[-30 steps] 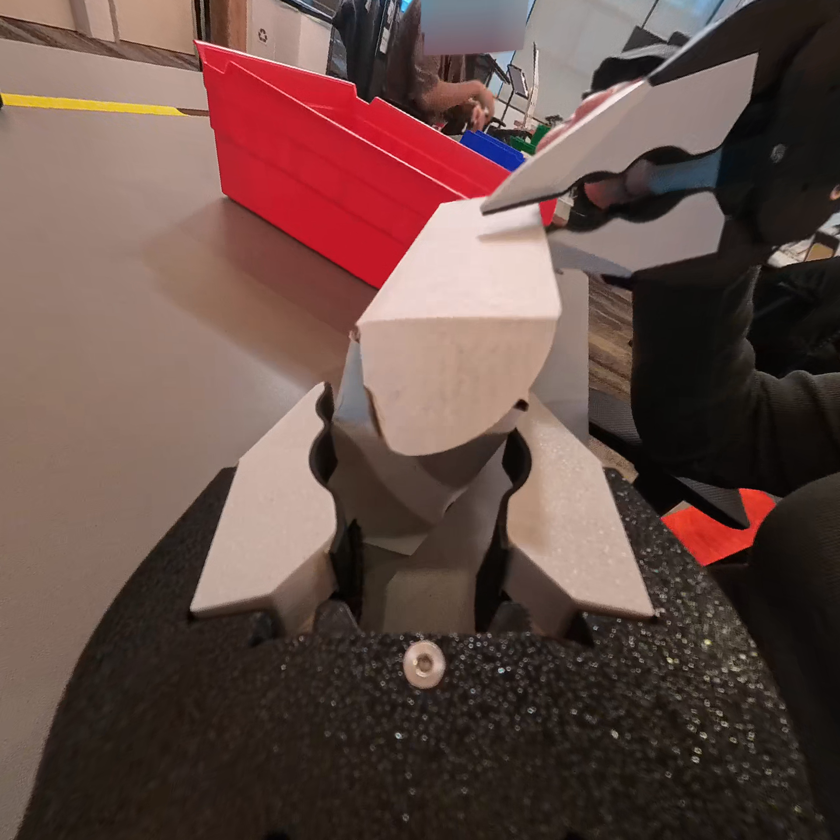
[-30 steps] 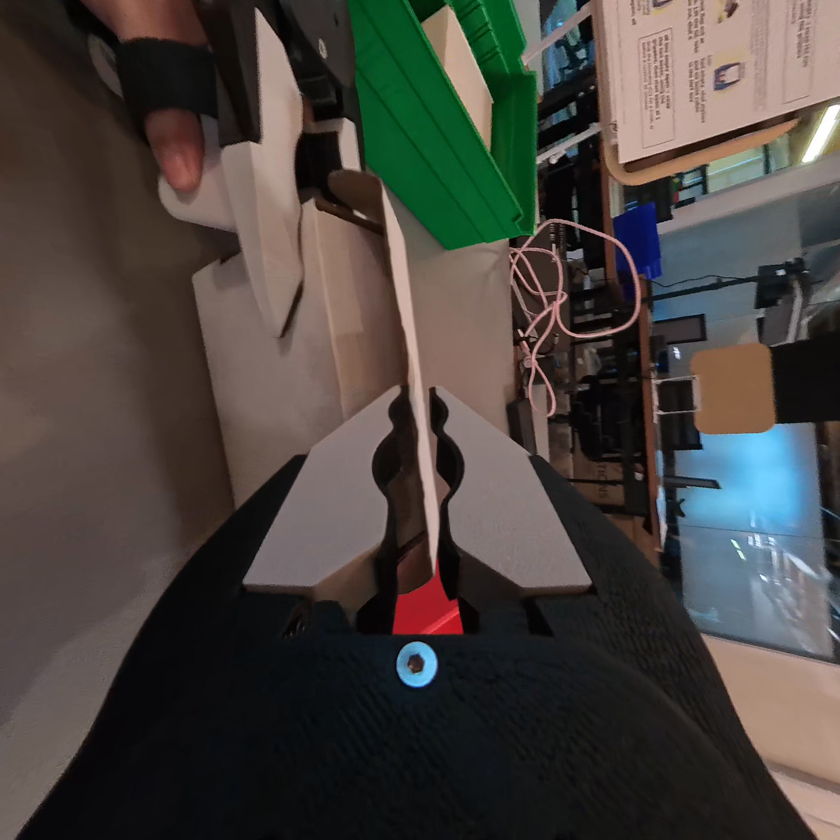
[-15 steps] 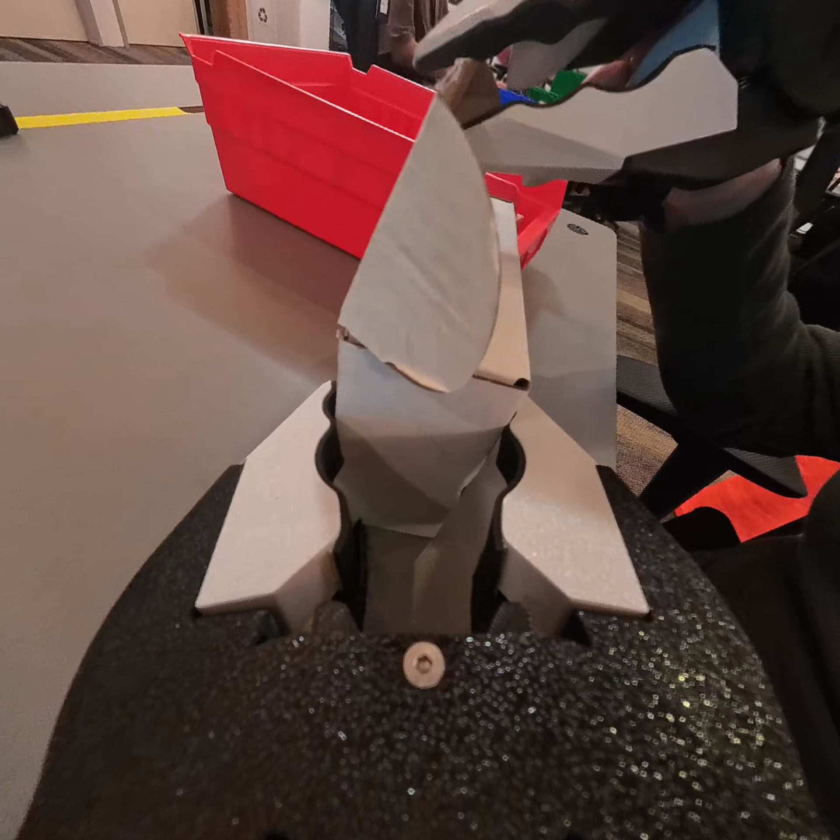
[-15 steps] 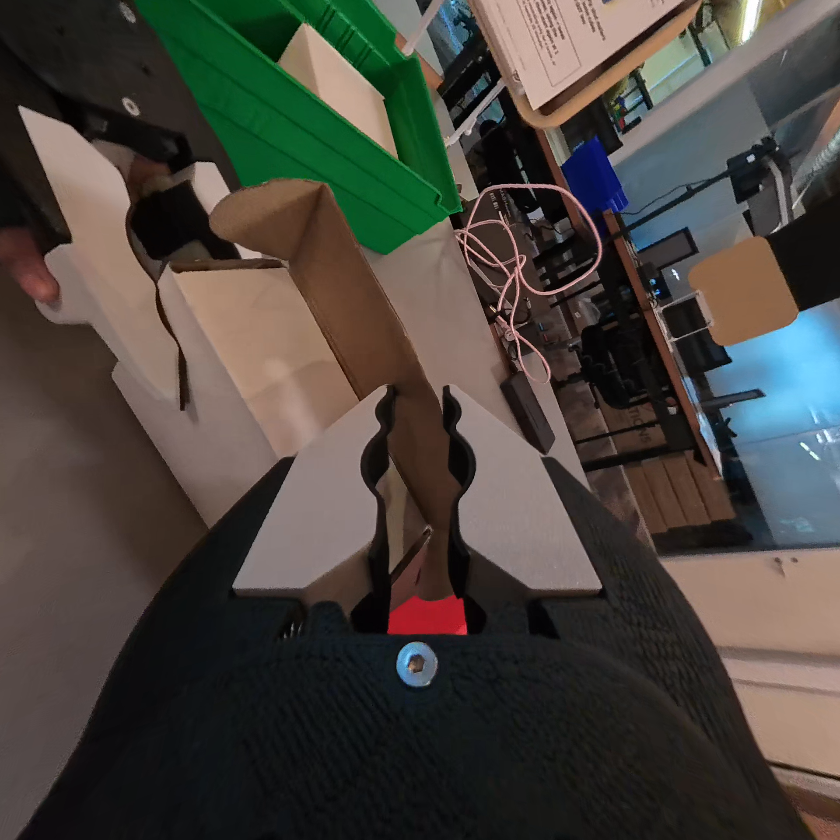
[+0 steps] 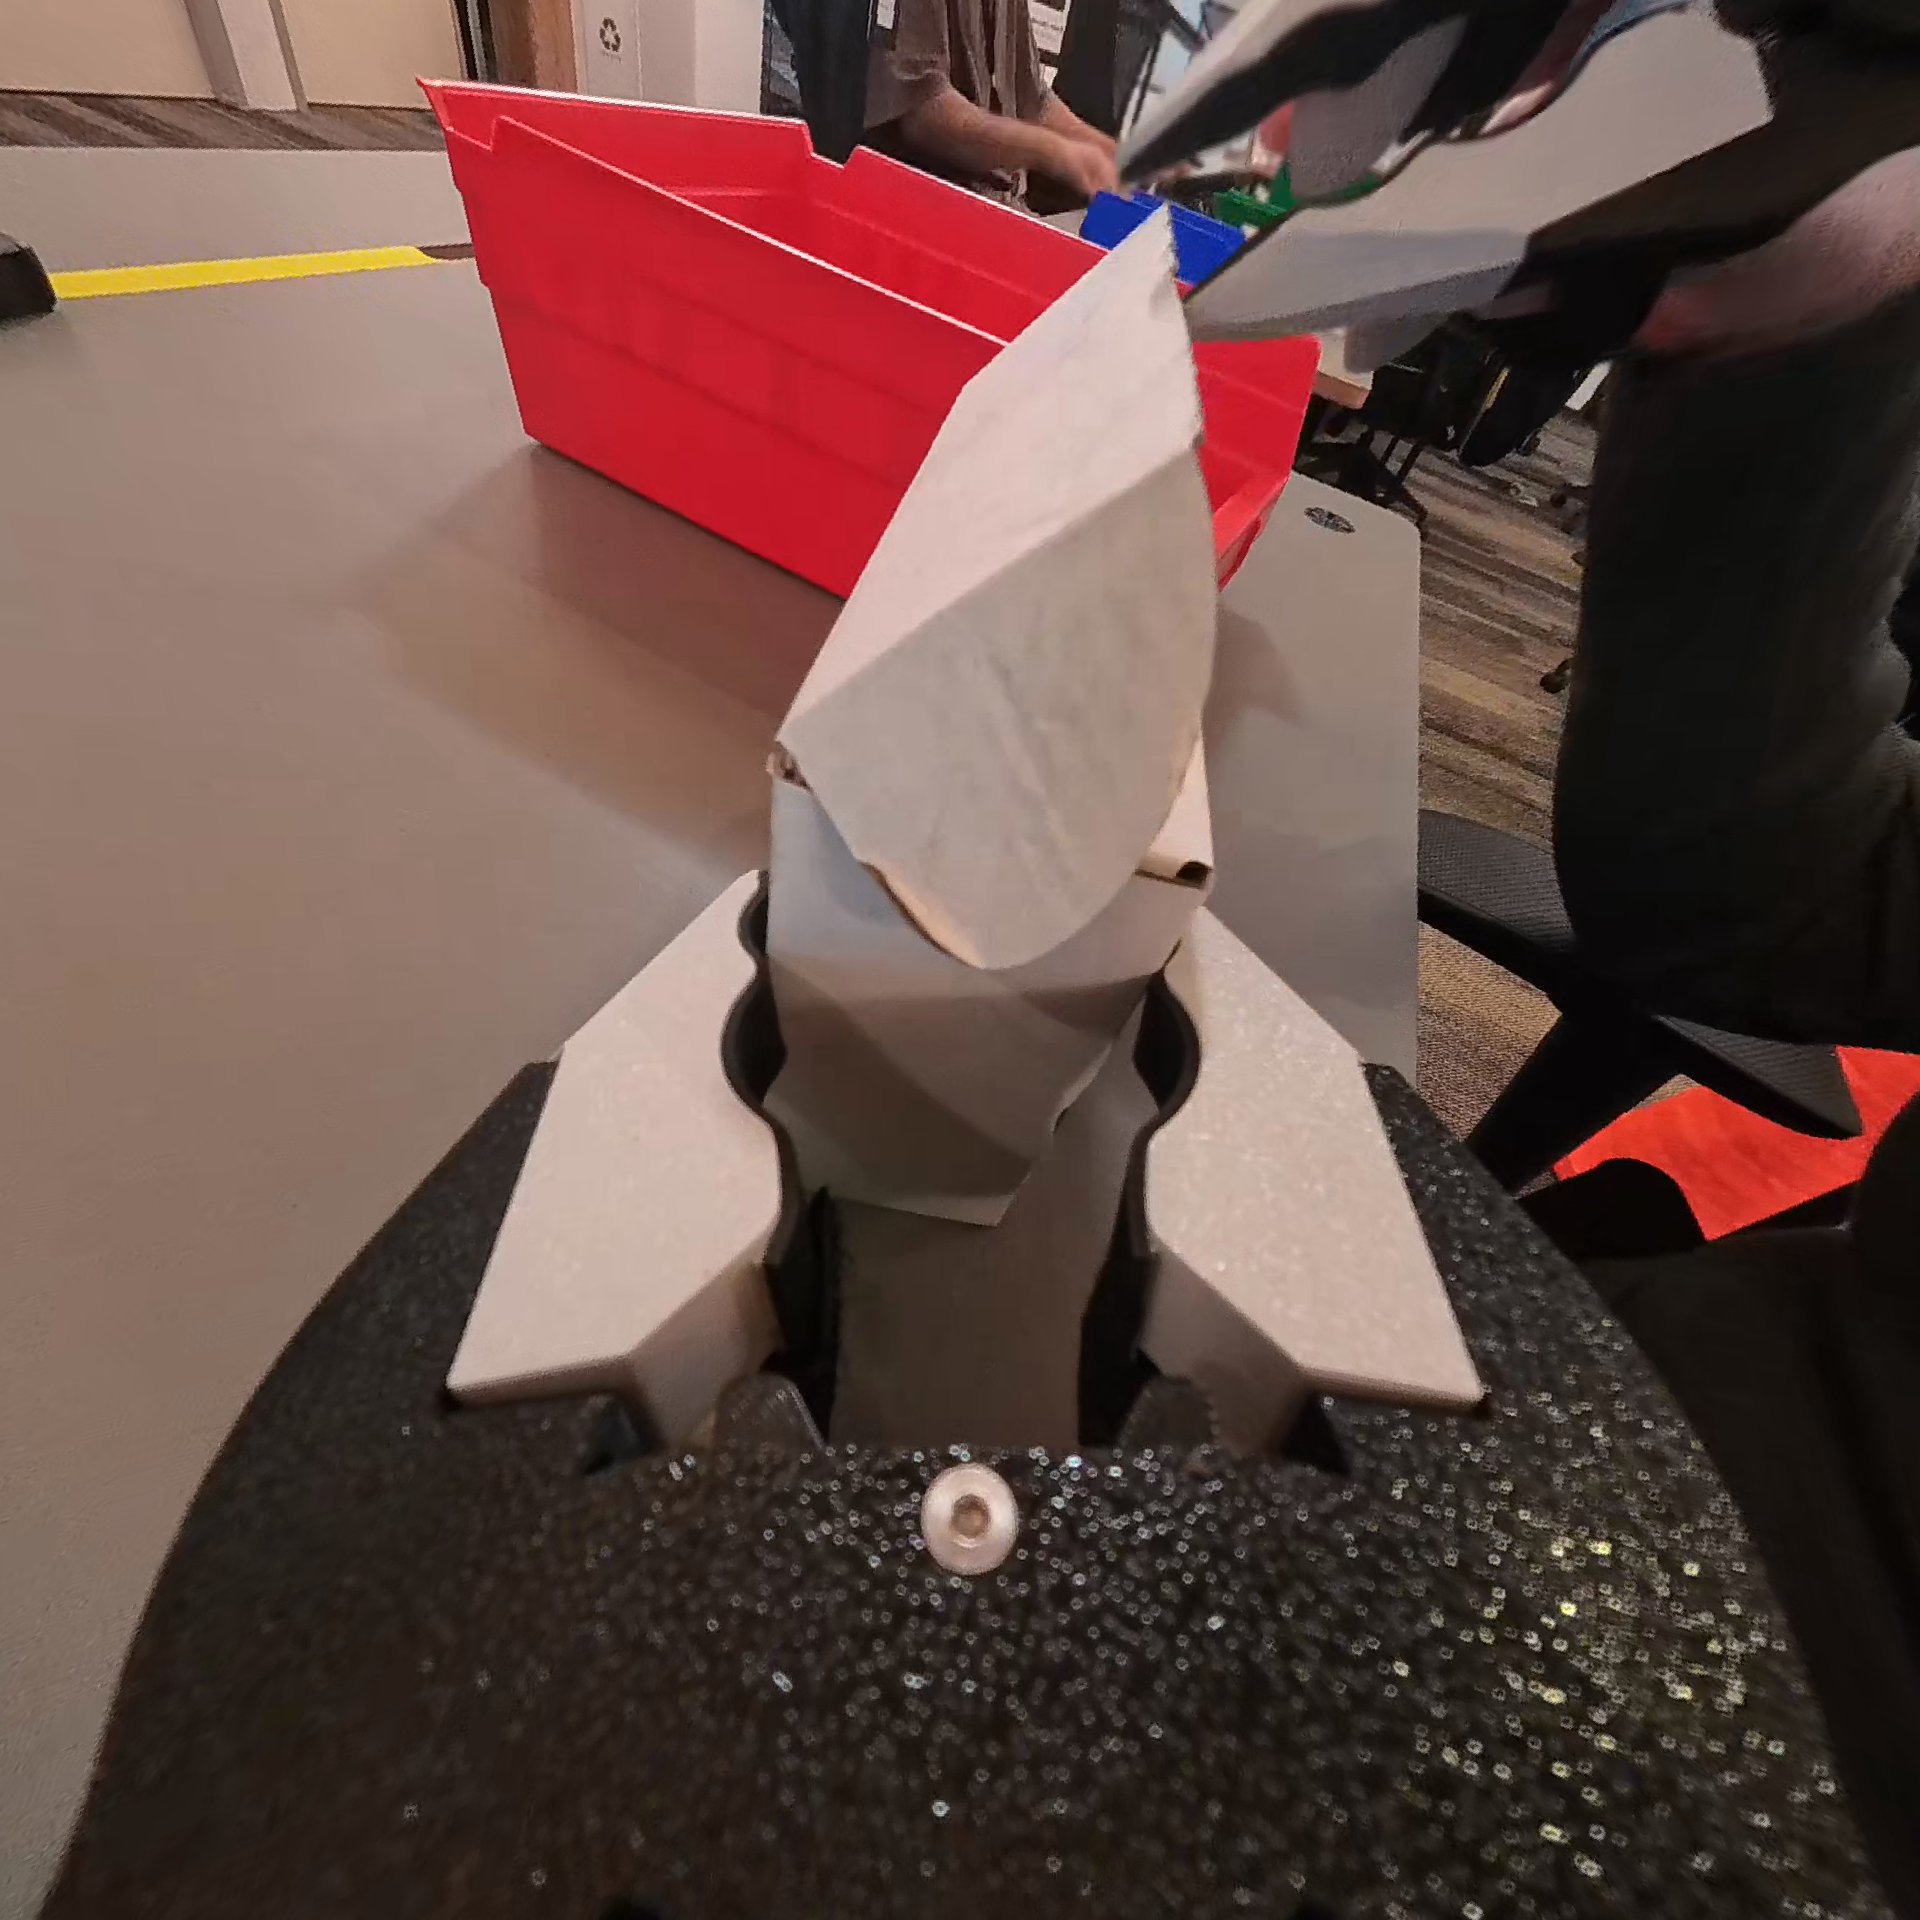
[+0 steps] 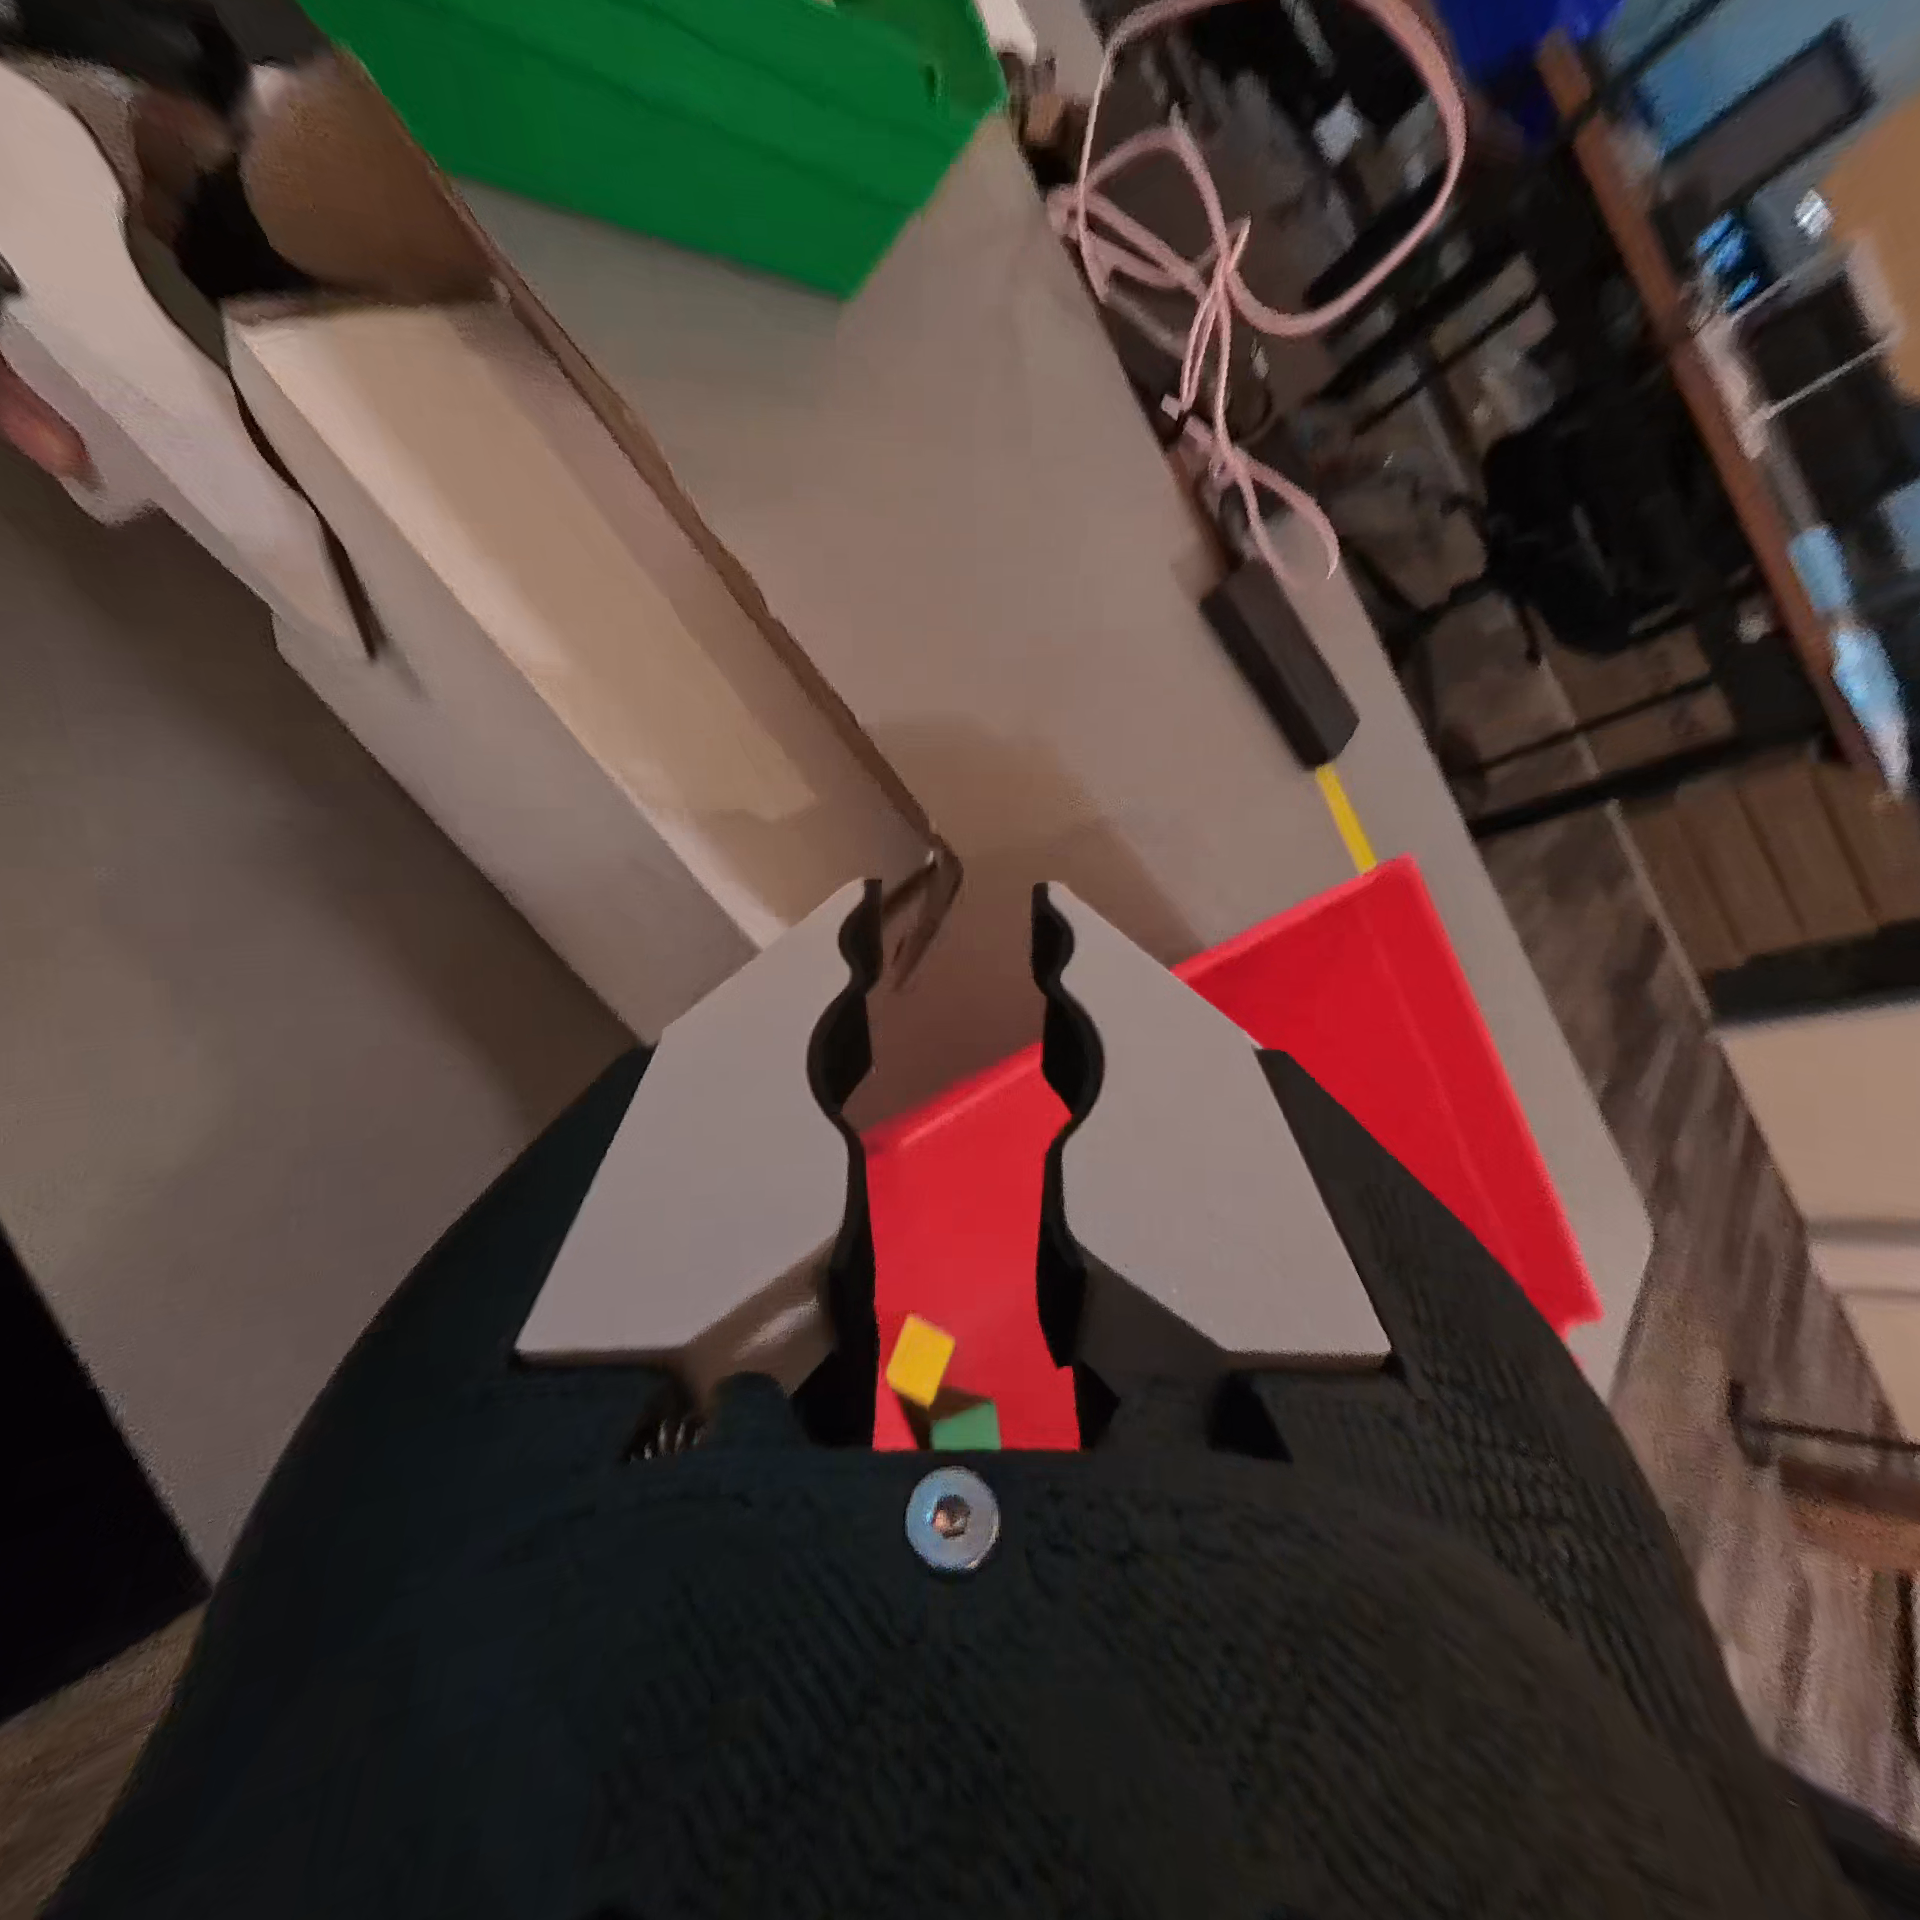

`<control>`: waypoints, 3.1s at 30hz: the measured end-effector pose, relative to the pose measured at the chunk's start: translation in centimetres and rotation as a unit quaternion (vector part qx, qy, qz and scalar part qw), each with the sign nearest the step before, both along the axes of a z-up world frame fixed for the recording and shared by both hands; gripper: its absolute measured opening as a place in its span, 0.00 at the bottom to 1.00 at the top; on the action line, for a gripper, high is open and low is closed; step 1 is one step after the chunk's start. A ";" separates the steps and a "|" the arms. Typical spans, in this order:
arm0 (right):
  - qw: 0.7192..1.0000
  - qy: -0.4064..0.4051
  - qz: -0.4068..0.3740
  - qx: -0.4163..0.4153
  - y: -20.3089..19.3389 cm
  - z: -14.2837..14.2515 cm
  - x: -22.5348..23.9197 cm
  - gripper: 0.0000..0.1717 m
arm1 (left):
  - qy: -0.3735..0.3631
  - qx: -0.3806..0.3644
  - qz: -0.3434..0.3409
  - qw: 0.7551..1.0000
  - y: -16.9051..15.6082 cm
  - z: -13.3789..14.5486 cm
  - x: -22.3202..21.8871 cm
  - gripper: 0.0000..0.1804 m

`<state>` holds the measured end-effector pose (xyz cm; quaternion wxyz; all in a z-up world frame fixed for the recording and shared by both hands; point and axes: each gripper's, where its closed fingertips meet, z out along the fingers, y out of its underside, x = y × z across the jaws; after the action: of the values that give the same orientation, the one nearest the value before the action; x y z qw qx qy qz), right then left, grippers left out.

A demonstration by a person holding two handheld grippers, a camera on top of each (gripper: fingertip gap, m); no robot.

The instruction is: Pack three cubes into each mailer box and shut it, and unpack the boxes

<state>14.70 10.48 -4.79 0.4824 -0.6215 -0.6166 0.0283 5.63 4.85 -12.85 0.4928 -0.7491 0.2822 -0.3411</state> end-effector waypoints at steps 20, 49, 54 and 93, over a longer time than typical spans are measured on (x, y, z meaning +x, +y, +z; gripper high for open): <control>0.940 0.222 -0.087 -0.244 1.9 0.2 -1.9 0.01 | 0.047 -0.009 0.003 0.999 0.3 -0.3 -0.4 0.37; 0.952 0.170 -0.092 -0.240 2.4 -1.8 -1.8 0.00 | 0.106 -0.063 -0.012 0.992 1.1 -0.8 -1.4 0.37; 0.951 0.166 -0.088 -0.245 2.0 -1.9 -2.2 0.00 | 0.047 0.010 0.056 0.997 1.4 2.4 -2.9 0.43; 0.967 0.124 -0.082 -0.207 0.3 -2.0 -3.8 0.01 | 0.037 0.005 0.122 0.992 -0.2 6.6 -7.0 0.03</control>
<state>10.92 10.75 -6.79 0.4162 -0.7484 -0.4793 0.1923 -1.42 4.68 -6.25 0.5239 -0.7875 0.2084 -0.2490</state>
